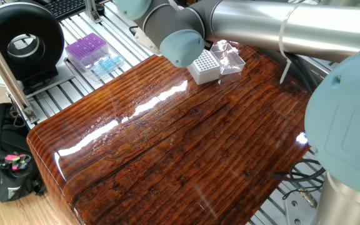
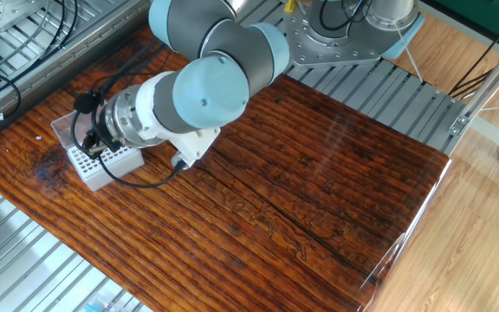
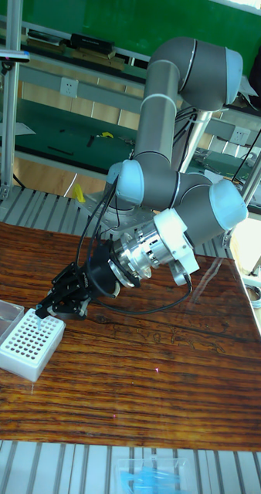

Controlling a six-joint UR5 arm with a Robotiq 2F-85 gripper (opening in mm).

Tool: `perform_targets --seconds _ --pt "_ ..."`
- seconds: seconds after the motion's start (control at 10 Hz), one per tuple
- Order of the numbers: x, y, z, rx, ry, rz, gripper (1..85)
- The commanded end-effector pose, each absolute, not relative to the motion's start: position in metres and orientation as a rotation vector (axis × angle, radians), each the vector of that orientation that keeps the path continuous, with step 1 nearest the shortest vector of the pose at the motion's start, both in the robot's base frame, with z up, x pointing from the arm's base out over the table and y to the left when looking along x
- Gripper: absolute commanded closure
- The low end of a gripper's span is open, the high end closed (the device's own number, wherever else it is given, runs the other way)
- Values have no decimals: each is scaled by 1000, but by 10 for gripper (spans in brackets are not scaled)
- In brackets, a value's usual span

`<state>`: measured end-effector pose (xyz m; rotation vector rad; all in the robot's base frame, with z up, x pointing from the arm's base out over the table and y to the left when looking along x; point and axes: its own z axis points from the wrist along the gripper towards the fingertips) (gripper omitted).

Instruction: Insert a medium pipette tip into the holder for medium pipette tips

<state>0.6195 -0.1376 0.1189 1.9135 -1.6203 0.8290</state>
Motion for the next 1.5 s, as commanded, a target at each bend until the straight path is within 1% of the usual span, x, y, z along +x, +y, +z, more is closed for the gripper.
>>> perform_targets --seconds 0.0,0.2,0.5,1.4 --pt "614 -140 127 1869 -1569 876 847" --pt "616 -142 129 1862 -1549 901 847" --pt "620 -141 120 1867 -1559 901 847" --pt "616 -141 118 1868 -1537 888 847"
